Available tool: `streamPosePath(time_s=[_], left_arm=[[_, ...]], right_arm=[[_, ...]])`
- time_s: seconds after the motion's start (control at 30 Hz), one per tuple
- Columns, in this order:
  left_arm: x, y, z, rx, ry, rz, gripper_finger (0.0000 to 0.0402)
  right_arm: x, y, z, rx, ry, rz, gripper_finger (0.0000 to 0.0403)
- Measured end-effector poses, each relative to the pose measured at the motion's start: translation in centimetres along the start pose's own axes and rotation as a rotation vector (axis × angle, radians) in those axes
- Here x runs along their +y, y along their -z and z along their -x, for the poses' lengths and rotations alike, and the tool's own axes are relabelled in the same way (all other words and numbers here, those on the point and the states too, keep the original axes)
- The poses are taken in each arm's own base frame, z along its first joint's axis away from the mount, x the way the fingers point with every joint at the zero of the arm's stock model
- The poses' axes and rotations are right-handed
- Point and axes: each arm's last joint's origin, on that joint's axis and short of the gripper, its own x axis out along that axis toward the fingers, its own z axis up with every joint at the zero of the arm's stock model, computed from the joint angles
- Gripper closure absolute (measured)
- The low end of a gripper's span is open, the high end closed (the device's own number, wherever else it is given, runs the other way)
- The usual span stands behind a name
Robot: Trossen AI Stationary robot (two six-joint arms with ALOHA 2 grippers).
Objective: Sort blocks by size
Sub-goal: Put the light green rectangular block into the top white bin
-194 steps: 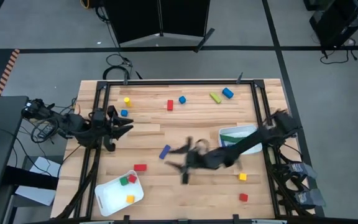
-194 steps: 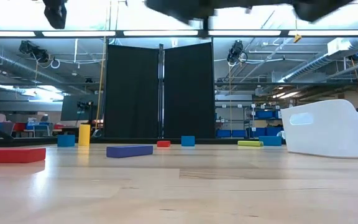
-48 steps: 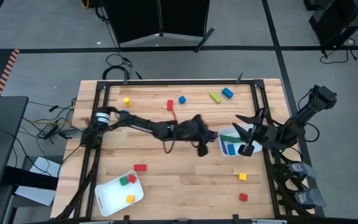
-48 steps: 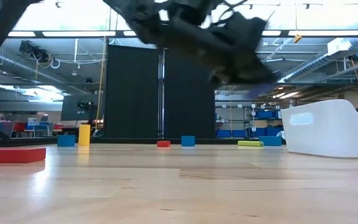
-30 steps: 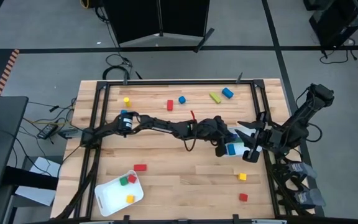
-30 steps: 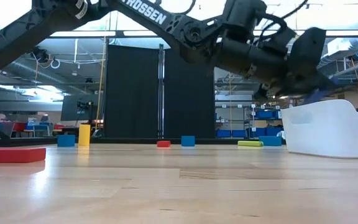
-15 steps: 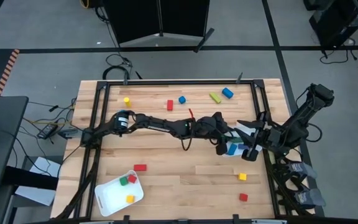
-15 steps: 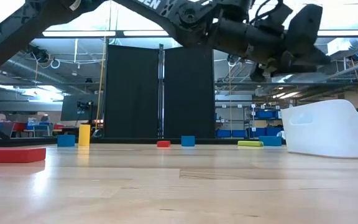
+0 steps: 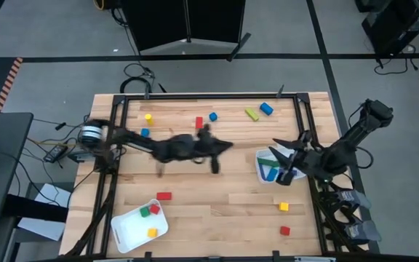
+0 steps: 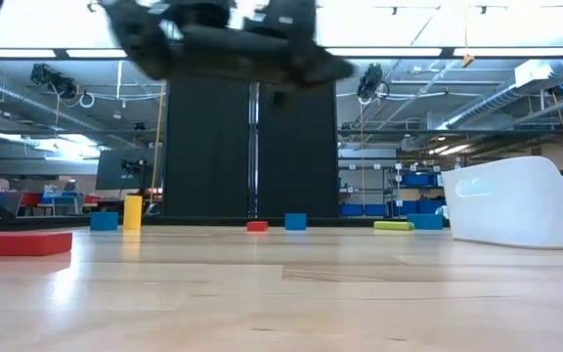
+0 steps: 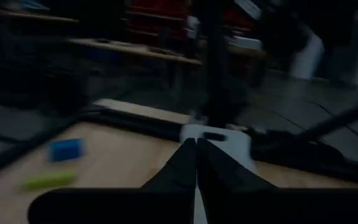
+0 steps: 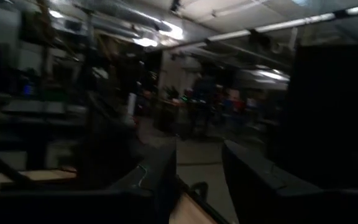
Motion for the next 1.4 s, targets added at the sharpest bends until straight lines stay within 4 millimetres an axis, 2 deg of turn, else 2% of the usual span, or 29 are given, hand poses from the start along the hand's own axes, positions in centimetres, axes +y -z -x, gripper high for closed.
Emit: streamPosePath(time_s=[0.17,0.3,0.43,0.53,0.67,0.87,1.07,1.17,1.4], left_arm=[[0.6,-1.5,6.8,-0.049,-0.093,0.014,0.0389],[1.0,-2.5,10.9,-0.105,-0.12,0.032,0.039],[1.3,-2.7,13.8,-0.136,-0.111,0.048,0.039],[1.5,-2.4,15.1,-0.145,-0.122,0.057,0.039],[1.8,-1.7,16.1,-0.132,-0.13,0.079,0.0391],[1.7,-1.0,16.5,-0.113,-0.118,0.092,0.0391],[1.7,-1.0,16.8,-0.105,-0.113,0.094,0.0391],[1.7,-1.3,17.0,-0.117,-0.113,0.1,0.0391],[1.7,-1.4,17.1,-0.122,-0.113,0.101,0.0391]], right_arm=[[0.4,2.3,-2.4,0.071,0.091,0.006,0.0263],[0.7,4.3,-4.2,0.104,0.082,-0.033,0.0259],[0.9,5.9,-6.2,0.158,0.032,-0.081,0.0259],[0.9,7.1,-7.6,0.207,-0.006,-0.109,0.0261],[1.0,8.4,-9.3,0.257,-0.07,-0.14,0.026],[0.9,10.3,-11.3,0.339,-0.173,-0.181,0.0253],[0.6,12.3,-12.5,0.416,-0.175,-0.214,0.0252],[0.3,13.4,-13.2,0.508,-0.152,-0.225,0.0251],[0.6,14.4,-17.5,0.732,-0.084,-0.17,0.0251]])
